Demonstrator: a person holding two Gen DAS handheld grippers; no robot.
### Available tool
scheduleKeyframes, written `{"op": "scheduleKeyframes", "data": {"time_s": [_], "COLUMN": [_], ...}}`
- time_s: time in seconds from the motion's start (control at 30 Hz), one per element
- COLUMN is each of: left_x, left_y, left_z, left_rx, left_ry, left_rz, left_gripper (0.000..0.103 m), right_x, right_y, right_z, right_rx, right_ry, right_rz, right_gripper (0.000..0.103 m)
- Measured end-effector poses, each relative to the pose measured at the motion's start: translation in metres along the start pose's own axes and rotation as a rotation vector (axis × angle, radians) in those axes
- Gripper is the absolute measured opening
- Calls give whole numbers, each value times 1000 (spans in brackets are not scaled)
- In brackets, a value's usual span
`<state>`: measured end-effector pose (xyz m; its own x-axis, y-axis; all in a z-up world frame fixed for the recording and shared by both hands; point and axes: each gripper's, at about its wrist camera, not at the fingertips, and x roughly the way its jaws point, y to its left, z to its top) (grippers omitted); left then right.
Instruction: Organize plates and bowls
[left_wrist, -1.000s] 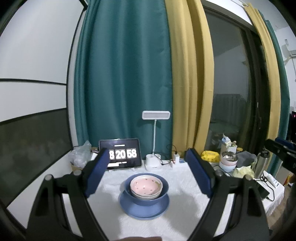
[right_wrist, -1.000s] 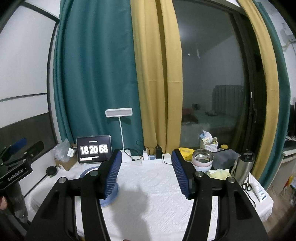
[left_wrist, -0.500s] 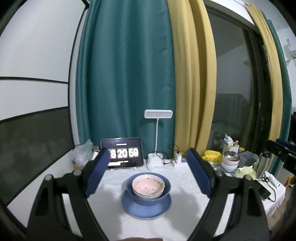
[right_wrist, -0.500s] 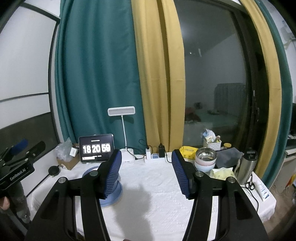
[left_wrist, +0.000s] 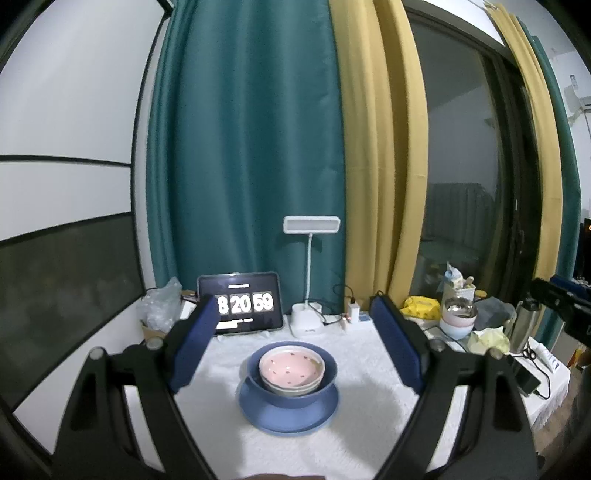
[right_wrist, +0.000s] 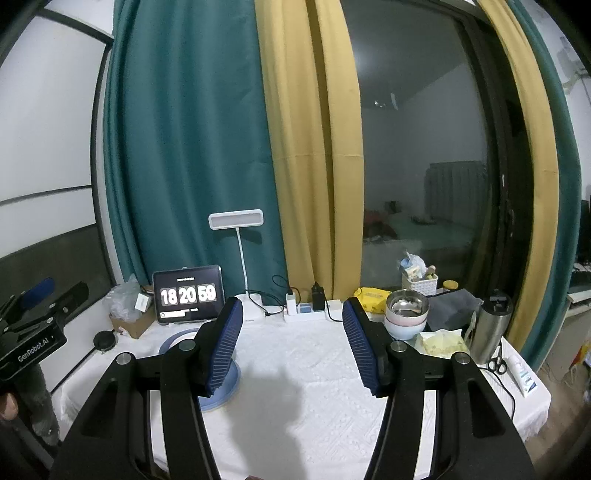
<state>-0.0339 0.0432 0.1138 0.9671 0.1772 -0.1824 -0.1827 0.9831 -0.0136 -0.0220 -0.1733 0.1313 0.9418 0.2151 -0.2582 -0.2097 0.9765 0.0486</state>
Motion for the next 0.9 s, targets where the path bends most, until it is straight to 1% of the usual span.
{"op": "scheduleKeyframes", "data": {"time_s": [0.4,0.9], "left_x": [0,0], "left_y": [-7,-7], "left_z": [-1,-1], "left_rx": [15,15], "left_ry": [-8,-9], "left_rz": [-14,-14], "left_gripper": [86,86], "right_x": [-1,-1], "right_y": [-1,-3], "right_z": [-1,-2], "right_rx": [3,3], "right_ry": [1,3], "right_rz": [-2,-1], "right_gripper": [59,60]}}
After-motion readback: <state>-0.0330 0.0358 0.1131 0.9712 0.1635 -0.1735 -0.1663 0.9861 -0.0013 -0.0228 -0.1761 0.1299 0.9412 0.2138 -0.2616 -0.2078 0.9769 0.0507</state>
